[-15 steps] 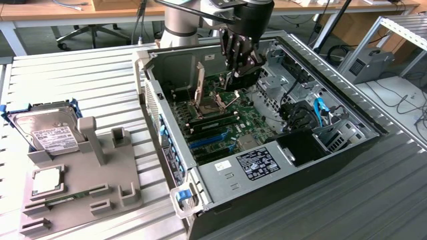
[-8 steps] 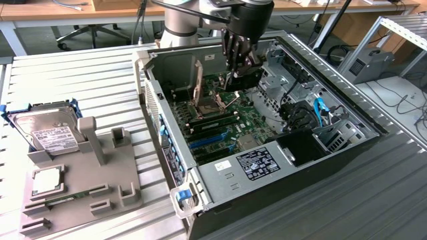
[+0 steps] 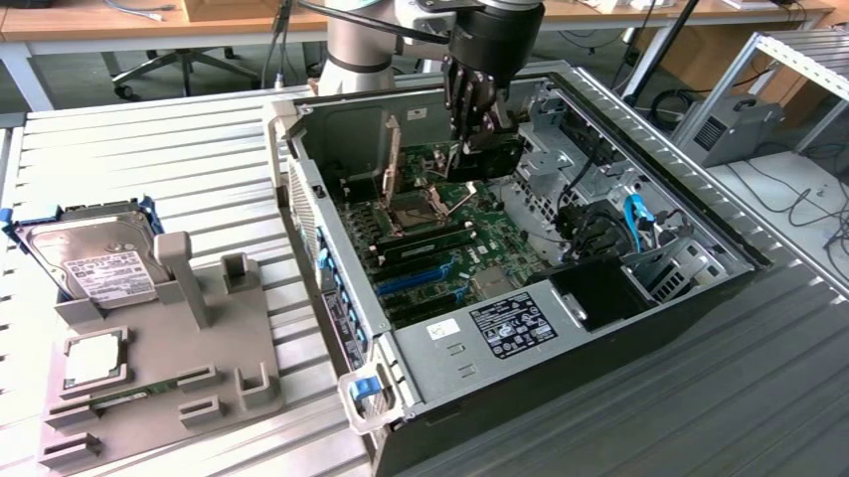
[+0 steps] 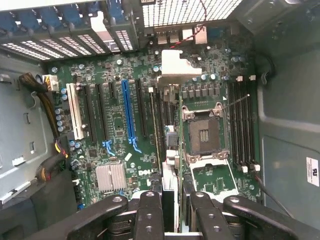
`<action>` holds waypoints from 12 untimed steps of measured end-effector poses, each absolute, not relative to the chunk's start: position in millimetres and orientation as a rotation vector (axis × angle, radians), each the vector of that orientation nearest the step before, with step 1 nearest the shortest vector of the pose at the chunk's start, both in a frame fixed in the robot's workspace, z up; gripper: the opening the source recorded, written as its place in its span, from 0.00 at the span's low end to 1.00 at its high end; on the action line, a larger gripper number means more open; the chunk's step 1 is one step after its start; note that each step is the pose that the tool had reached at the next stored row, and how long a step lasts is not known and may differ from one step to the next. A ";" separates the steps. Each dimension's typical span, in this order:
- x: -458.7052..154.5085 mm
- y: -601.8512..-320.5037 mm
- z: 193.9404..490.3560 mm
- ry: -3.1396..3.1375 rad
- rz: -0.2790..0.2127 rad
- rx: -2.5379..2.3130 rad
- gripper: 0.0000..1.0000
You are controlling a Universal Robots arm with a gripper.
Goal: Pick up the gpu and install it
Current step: 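Insert the gpu into the slot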
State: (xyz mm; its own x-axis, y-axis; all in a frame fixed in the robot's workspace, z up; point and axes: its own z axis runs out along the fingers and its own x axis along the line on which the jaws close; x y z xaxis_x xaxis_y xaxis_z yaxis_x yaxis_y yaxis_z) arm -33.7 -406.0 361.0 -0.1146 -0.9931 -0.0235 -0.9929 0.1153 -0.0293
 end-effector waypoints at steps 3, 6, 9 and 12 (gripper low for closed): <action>-33.7 -406.0 361.0 2.318 -0.010 -2.065 0.26; -33.7 -406.0 361.0 2.318 -0.010 -2.065 0.26; -33.7 -406.0 360.7 2.330 0.012 -2.075 0.26; -33.7 -406.0 359.8 2.354 0.058 -2.096 0.26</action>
